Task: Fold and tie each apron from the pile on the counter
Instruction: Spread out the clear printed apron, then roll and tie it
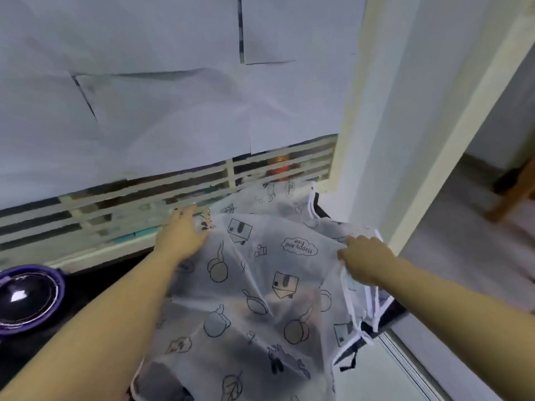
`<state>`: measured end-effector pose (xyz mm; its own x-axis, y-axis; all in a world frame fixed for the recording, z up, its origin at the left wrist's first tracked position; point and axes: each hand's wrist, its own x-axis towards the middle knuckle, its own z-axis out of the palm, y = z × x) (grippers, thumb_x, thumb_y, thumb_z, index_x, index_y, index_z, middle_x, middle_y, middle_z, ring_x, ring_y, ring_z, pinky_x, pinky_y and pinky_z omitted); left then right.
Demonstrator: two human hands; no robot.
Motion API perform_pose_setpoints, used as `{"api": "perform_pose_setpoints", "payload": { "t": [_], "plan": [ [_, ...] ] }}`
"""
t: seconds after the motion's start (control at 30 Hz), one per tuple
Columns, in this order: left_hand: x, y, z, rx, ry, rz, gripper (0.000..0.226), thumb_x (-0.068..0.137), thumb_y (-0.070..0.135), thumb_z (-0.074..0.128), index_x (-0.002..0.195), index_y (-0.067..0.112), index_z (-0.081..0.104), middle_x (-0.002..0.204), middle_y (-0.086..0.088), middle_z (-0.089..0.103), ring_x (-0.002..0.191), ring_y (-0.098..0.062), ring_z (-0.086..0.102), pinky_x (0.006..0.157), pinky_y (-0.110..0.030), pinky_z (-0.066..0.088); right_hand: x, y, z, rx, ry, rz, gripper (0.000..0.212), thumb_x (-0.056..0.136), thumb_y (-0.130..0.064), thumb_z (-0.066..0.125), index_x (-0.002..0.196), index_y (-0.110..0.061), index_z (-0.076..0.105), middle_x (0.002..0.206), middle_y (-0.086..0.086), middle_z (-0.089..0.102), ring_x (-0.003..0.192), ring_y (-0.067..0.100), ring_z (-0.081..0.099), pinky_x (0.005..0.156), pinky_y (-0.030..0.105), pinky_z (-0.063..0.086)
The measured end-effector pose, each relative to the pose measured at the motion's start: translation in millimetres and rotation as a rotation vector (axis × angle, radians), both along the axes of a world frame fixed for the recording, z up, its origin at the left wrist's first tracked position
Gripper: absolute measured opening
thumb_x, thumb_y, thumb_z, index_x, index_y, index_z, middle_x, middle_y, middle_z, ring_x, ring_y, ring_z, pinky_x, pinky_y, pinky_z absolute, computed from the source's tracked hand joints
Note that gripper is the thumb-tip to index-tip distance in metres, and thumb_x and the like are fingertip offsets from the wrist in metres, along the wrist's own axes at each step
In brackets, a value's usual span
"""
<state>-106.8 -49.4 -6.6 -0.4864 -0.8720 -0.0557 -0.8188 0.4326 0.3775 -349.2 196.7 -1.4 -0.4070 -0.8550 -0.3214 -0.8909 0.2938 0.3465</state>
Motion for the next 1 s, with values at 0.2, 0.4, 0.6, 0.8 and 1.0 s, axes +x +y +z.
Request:
{"api": "perform_pose_setpoints", "payload": {
  "t": [0.2, 0.4, 0.6, 0.8, 1.0],
  "plan": [
    [-19.4, 5.6, -17.5, 0.146, 0.147, 0.075, 0.041, 0.096, 0.032, 0.054, 0.125, 0.003, 0.055, 0.124, -0.021, 0.058, 0.106, -0.032, 0.055, 0.083, -0.034, 0.041, 7.1, 8.9, -5.8, -0.295, -0.021, -0.256, 0.020, 0.087, -0.014, 0.046, 0.105, -0.018, 0.056, 0.095, 0.001, 0.049, 0.082, 0.024, 0.050, 0.056, 0.025, 0.032],
    [-33.2, -0.9, 19.5, 0.212, 0.746, 0.231, 0.013, 0.096, 0.026, 0.050, 0.086, 0.018, 0.048, 0.079, 0.001, 0.048, 0.079, -0.021, 0.047, 0.063, -0.031, 0.036, -8.3, -27.1, 41.2, -0.723, -0.456, -0.463, 0.025, 0.092, -0.001, 0.036, 0.081, 0.000, 0.058, 0.080, 0.014, 0.057, 0.074, 0.027, 0.048, 0.060, 0.029, 0.033],
    [4.8, -4.4, 106.0, -0.059, 1.123, 0.423, 0.020, 0.096, 0.029, 0.047, 0.078, 0.024, 0.039, 0.077, 0.011, 0.037, 0.066, -0.003, 0.037, 0.062, -0.023, 0.030, -2.4, -63.2, 126.3, -1.145, -1.106, -0.445, 0.030, 0.088, 0.000, 0.038, 0.107, 0.005, 0.060, 0.094, 0.030, 0.060, 0.072, 0.027, 0.055, 0.059, 0.026, 0.040],
    [66.6, 30.4, 142.2, -0.440, 1.300, 0.510, 0.020, 0.098, 0.030, 0.048, 0.087, 0.013, 0.044, 0.079, 0.012, 0.045, 0.066, 0.007, 0.045, 0.063, -0.008, 0.038, 13.4, -88.6, 164.6, -1.359, -1.968, -0.419, 0.036, 0.091, -0.026, 0.038, 0.079, -0.014, 0.070, 0.063, 0.007, 0.059, 0.057, 0.021, 0.056, 0.056, 0.022, 0.047],
    [99.4, 64.3, 58.6, -0.245, 1.151, 0.605, 0.039, 0.090, 0.045, 0.056, 0.106, 0.009, 0.053, 0.111, -0.006, 0.059, 0.101, -0.019, 0.055, 0.097, -0.044, 0.045, 16.9, -117.5, 77.7, -1.010, -1.357, -0.533, 0.073, 0.084, -0.013, 0.067, 0.146, -0.015, 0.029, 0.129, 0.003, 0.043, 0.107, 0.029, 0.056, 0.094, 0.044, 0.048]
  ]
}}
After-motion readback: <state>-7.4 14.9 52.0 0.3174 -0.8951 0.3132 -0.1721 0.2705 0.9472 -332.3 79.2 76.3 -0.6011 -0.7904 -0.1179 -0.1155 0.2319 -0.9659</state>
